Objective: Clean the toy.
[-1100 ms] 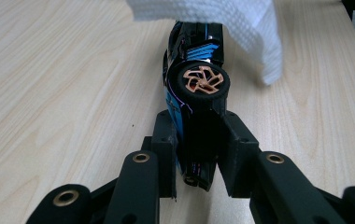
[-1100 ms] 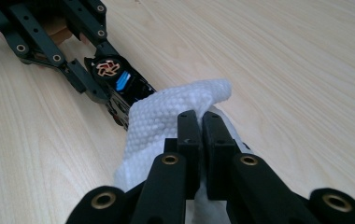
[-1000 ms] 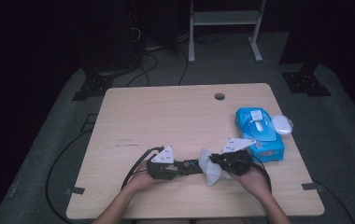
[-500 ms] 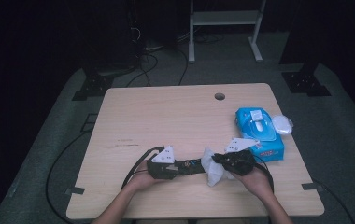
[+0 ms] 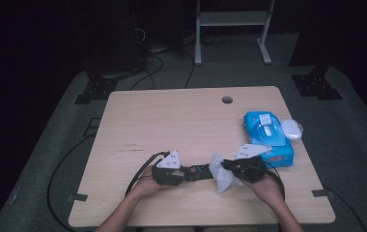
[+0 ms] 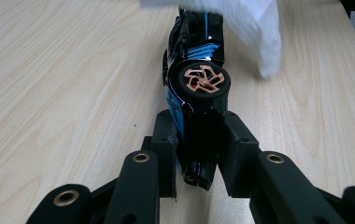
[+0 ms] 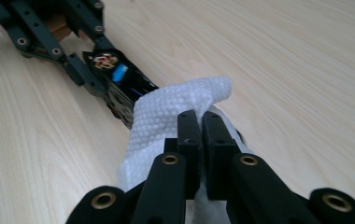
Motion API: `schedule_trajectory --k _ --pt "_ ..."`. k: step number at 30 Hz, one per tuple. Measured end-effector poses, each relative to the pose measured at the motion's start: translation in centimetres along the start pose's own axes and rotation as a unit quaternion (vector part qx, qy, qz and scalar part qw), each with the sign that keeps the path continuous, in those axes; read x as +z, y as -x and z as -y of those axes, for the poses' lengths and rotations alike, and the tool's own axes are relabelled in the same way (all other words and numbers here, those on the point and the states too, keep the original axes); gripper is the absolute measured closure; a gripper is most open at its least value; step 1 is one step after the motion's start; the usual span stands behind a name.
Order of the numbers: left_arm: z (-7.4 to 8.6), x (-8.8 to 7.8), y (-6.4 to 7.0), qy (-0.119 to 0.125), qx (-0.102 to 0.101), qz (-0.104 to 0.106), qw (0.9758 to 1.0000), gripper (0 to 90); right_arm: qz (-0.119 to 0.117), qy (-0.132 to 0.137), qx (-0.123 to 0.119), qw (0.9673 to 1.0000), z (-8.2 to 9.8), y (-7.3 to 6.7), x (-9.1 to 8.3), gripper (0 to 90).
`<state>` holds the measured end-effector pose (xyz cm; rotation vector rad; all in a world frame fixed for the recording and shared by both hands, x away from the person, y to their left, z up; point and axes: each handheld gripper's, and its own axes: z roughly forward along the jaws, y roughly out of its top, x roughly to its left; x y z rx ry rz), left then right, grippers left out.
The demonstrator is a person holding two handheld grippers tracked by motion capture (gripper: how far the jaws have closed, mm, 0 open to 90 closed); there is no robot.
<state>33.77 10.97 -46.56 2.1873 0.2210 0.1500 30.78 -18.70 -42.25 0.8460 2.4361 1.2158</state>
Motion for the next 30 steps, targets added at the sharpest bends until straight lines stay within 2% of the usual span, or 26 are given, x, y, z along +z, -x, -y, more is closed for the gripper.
schedule_trajectory --k 2,4,7,8,9,10,15,21,24,27,30 --pt "0.0 0.0 -0.1 0.002 -0.004 0.002 1.0 70.5 0.014 -0.003 0.012 0.9998 0.8 0.7 -0.7 86.6" --pt "0.0 0.0 -0.1 0.001 -0.003 0.002 1.0 70.5 0.014 -0.002 0.025 0.9996 1.4 0.9 -1.0 86.6" --pt "0.0 0.0 -0.1 -0.002 -0.002 -0.002 1.0 70.4 0.006 -0.004 0.016 0.9998 1.1 0.4 -0.4 86.6" --pt "0.0 -0.1 -0.2 -0.002 -0.003 -0.007 1.0 70.4 0.017 -0.005 0.007 0.9998 0.8 0.1 -0.2 86.6" --pt "0.1 -0.3 -0.3 -0.003 -0.006 -0.009 0.9999 70.4 0.016 -0.006 0.003 0.9998 0.4 0.1 0.0 86.6" --pt "0.2 -0.4 -0.4 -0.001 -0.008 -0.01 0.9999 70.5 0.009 -0.004 0.009 0.9999 0.2 0.0 0.2 86.7" --pt "0.0 -0.3 -0.4 -0.003 -0.006 -0.014 0.9999 70.5 -0.011 -0.009 -0.018 0.9997 -1.2 -1.2 1.6 86.7" --pt "0.0 -0.3 -0.4 -0.003 -0.011 -0.015 0.9998 70.4 -0.044 -0.011 -0.035 0.9984 -2.9 -3.1 3.8 86.7" --pt "0.0 -0.2 -0.3 -0.003 -0.006 -0.013 0.9999 70.5 -0.056 -0.005 -0.046 0.9973 -4.0 -4.3 4.8 86.7" --pt "-0.1 -0.2 -0.1 -0.003 -0.002 -0.008 1.0 70.6 -0.061 0.001 -0.052 0.9968 -4.9 -4.8 5.4 86.7" --pt "-0.1 -0.2 -0.1 -0.005 0.0 -0.008 1.0 70.6 -0.058 -0.01 -0.059 0.9965 -5.0 -4.8 5.9 86.7"
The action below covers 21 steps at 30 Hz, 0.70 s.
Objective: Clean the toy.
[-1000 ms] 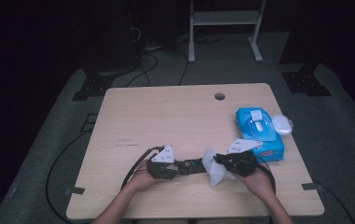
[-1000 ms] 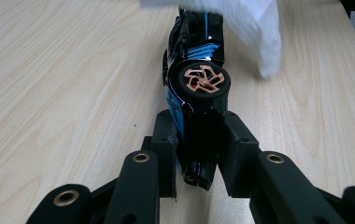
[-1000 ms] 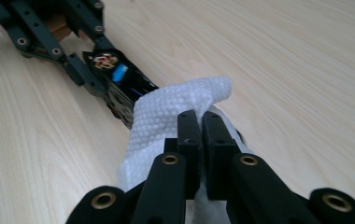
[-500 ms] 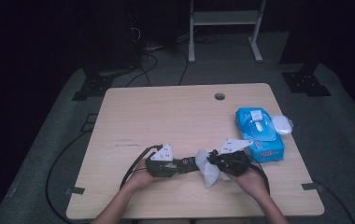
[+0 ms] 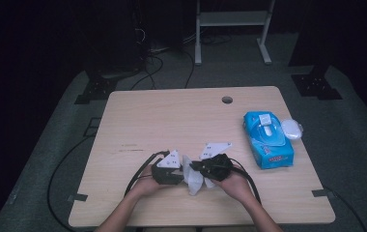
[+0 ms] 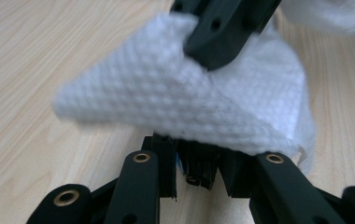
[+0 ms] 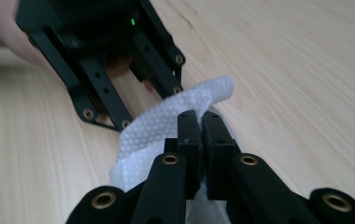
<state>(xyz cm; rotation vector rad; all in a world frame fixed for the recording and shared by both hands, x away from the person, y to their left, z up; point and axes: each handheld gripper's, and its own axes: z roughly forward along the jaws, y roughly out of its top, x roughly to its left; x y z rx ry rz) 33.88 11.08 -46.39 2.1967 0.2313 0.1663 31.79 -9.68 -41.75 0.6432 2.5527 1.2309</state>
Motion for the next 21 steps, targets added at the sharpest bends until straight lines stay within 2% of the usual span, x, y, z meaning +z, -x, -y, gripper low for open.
schedule_trajectory --k 2,5,7,10,12,14,17,19,21 --pt "0.0 0.0 0.0 0.0 0.0 -0.001 1.0 70.6 0.002 -0.005 0.0 1.0 0.2 0.3 -0.1 86.7" --pt "0.0 0.0 0.0 -0.001 -0.001 0.0 1.0 70.6 0.02 -0.007 0.015 0.9997 0.7 1.2 -0.7 86.7" --pt "0.0 0.0 0.0 -0.001 -0.001 0.0 1.0 70.6 0.022 -0.008 0.014 0.9996 0.6 1.0 -0.6 86.7" --pt "0.0 0.0 0.0 0.0 -0.002 0.0 1.0 70.6 0.007 -0.002 0.006 1.0 0.1 0.0 0.3 86.7" --pt "0.1 -0.1 0.0 0.001 -0.004 -0.001 1.0 70.6 0.007 -0.004 -0.002 1.0 -0.3 -0.4 0.7 86.7" --pt "0.1 -0.1 0.0 0.001 -0.003 -0.002 1.0 70.7 0.007 -0.006 0.002 1.0 -0.3 -0.1 0.6 86.7" --pt "0.1 -0.1 0.0 0.001 -0.005 -0.001 1.0 70.8 0.019 -0.001 0.02 0.9996 0.3 1.2 -0.2 86.7" --pt "0.1 0.0 0.0 0.001 -0.002 0.0 1.0 70.8 0.032 -0.006 0.023 0.9992 0.4 1.4 -0.4 86.7" --pt "0.1 0.0 0.0 0.0 -0.001 0.0 1.0 70.8 0.021 0.001 0.027 0.9994 0.3 1.2 -0.2 86.7"
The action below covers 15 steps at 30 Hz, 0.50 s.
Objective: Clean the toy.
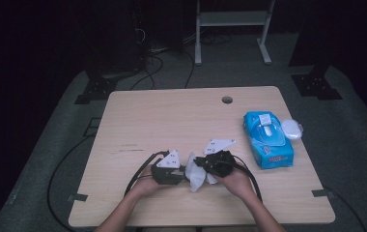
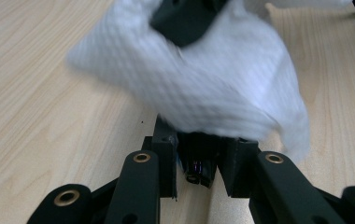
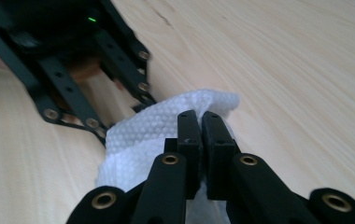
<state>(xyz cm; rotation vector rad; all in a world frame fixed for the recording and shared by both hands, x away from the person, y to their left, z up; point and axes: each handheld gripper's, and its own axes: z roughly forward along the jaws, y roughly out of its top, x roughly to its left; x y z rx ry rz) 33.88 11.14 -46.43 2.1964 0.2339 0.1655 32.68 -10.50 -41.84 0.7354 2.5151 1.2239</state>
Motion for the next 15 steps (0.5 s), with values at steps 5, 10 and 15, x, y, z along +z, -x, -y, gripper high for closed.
schedule_trajectory --k 5,10,15 --pt "0.1 -0.1 0.0 0.0 0.0 0.0 1.0 70.8 -0.001 -0.004 -0.018 0.9998 -0.2 -0.5 0.3 86.7" --pt "0.3 -0.4 -0.1 0.0 0.0 0.0 1.0 70.8 0.04 -0.012 0.001 0.9991 1.5 1.7 -1.9 86.7" --pt "0.2 -0.2 0.0 -0.001 -0.001 0.0 1.0 70.8 0.056 -0.003 0.032 0.9979 2.7 3.0 -3.4 86.7"
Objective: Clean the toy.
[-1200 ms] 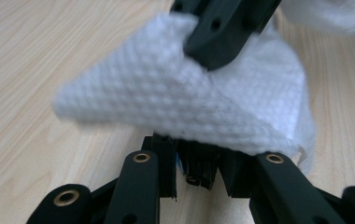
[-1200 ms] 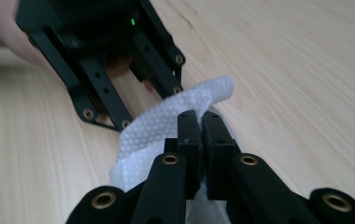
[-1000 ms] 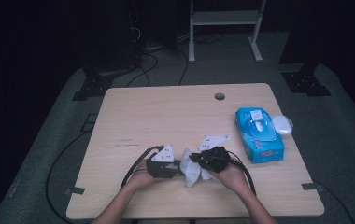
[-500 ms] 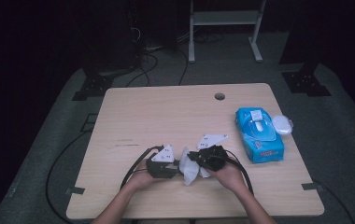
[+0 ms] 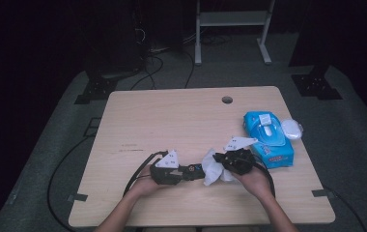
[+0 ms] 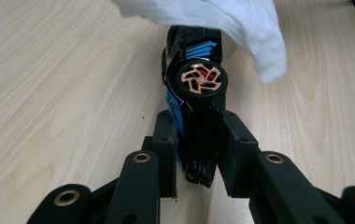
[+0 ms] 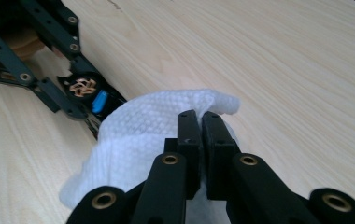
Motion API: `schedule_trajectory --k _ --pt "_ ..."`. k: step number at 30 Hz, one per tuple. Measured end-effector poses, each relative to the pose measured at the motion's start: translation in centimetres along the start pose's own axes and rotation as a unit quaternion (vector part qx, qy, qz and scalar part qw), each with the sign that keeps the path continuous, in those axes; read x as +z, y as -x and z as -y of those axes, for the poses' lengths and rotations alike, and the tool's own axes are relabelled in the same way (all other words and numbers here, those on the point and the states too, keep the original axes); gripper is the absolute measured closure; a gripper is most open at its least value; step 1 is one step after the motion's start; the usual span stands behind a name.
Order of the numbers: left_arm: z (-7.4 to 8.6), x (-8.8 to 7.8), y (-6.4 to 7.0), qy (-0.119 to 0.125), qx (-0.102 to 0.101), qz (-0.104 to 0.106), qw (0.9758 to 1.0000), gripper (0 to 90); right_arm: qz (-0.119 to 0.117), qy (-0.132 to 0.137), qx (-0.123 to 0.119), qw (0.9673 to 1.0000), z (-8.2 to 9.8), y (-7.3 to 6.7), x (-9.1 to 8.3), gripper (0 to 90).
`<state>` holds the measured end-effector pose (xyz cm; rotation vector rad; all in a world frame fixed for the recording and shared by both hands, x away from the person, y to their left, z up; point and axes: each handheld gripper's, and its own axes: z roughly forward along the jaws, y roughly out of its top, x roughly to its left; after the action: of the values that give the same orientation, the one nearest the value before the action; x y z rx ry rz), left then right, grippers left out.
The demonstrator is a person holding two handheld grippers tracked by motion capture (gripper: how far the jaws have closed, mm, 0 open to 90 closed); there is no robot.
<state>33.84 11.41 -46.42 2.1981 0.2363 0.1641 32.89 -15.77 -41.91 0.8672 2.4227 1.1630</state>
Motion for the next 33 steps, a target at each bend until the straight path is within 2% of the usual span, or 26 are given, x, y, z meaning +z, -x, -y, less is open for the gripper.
schedule_trajectory --k 2,6,7,9,10,13,17,21,23,25,29,33 --pt "0.0 0.0 0.0 0.0 0.0 -0.001 1.0 70.8 -0.009 0.0 -0.013 0.9999 -0.4 -0.8 0.5 86.8" --pt "0.0 0.0 0.0 0.0 -0.003 -0.001 1.0 70.7 -0.044 0.007 -0.033 0.9985 -1.6 -3.3 2.3 86.8" --pt "0.0 0.0 0.0 0.0 -0.002 -0.001 1.0 70.8 -0.044 0.013 -0.041 0.9981 -1.8 -3.9 2.6 86.7" --pt "0.1 -0.1 0.0 0.001 -0.001 -0.001 1.0 70.8 -0.054 0.009 -0.048 0.9974 -2.1 -4.4 2.9 86.7" --pt "0.1 -0.2 0.0 0.001 -0.001 -0.002 1.0 70.8 -0.055 0.007 -0.047 0.9974 -2.1 -4.3 2.8 86.7" --pt "0.2 -0.3 0.0 0.001 0.001 -0.001 1.0 70.8 -0.034 0.0 -0.04 0.9986 -1.5 -3.1 2.1 86.7" --pt "0.2 -0.3 0.0 -0.001 0.001 -0.001 1.0 70.8 -0.007 0.008 -0.005 0.9999 0.0 -0.5 0.3 86.8" --pt "0.2 -0.3 -0.1 -0.002 -0.001 0.001 1.0 70.8 0.011 0.007 0.014 0.9998 0.9 0.9 -0.9 86.8" --pt "0.2 -0.3 -0.1 -0.002 -0.001 0.001 1.0 70.8 0.011 0.01 0.019 0.9997 1.1 1.0 -1.0 86.7" --pt "0.2 -0.2 -0.1 -0.001 -0.003 0.001 1.0 70.8 0.001 0.014 0.02 0.9997 0.9 0.7 -0.8 86.7" --pt "0.3 -0.4 -0.2 -0.001 -0.004 0.0 1.0 70.8 -0.015 0.017 -0.002 0.9997 0.4 -0.2 0.0 86.7" --pt "0.3 -0.4 -0.2 -0.002 -0.003 -0.001 1.0 70.8 -0.016 0.023 0.018 0.9994 1.1 0.5 -0.5 86.7"
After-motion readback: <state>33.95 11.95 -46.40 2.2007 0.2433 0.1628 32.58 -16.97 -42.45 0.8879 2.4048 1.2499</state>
